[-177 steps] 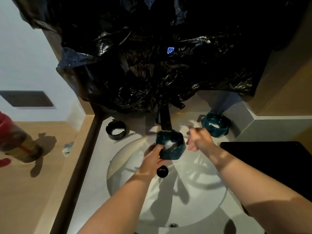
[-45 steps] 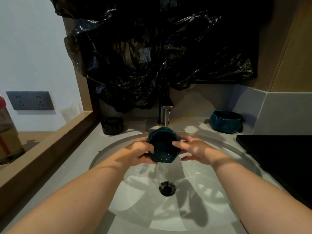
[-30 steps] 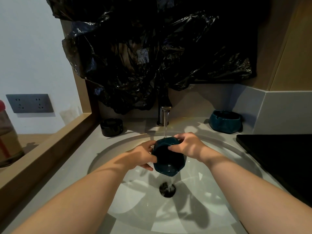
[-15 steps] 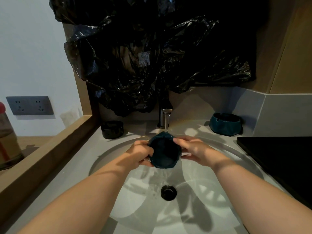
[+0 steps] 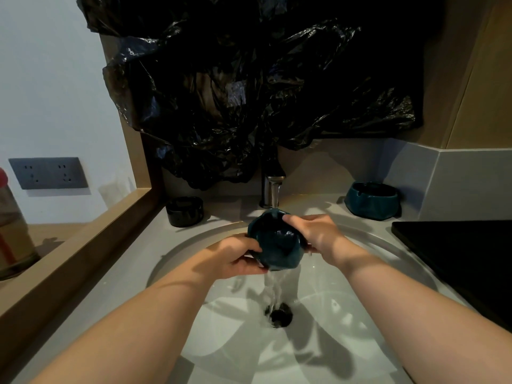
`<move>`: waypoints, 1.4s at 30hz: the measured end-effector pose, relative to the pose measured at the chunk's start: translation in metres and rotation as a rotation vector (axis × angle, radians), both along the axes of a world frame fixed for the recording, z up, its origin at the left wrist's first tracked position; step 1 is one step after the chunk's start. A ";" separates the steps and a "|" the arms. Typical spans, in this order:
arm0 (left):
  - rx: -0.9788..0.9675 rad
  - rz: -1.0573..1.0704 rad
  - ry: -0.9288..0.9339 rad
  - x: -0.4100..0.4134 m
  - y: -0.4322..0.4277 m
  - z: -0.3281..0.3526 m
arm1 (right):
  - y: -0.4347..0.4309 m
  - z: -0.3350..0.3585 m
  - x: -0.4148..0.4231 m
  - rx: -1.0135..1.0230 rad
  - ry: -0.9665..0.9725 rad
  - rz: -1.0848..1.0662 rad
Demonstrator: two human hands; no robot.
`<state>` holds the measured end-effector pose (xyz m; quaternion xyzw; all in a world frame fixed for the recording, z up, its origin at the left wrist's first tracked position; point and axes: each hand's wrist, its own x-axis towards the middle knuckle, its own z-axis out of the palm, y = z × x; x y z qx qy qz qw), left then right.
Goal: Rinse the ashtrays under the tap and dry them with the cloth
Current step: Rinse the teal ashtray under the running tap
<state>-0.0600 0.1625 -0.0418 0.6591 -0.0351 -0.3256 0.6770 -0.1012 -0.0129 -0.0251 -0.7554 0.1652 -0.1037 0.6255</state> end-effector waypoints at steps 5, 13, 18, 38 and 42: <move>0.020 0.066 -0.136 0.001 0.000 0.003 | -0.011 -0.005 -0.004 0.342 0.188 0.088; -0.034 0.268 -0.252 0.013 -0.007 -0.003 | -0.013 0.000 -0.015 0.411 0.173 0.222; -0.080 0.091 -0.119 0.008 -0.011 -0.008 | -0.006 0.013 -0.006 -0.092 0.060 0.047; -0.049 0.005 -0.196 0.010 -0.007 -0.002 | -0.013 -0.005 -0.015 0.365 0.211 0.162; -0.018 -0.011 -0.277 0.009 -0.005 -0.003 | -0.012 -0.004 -0.011 0.250 0.171 0.215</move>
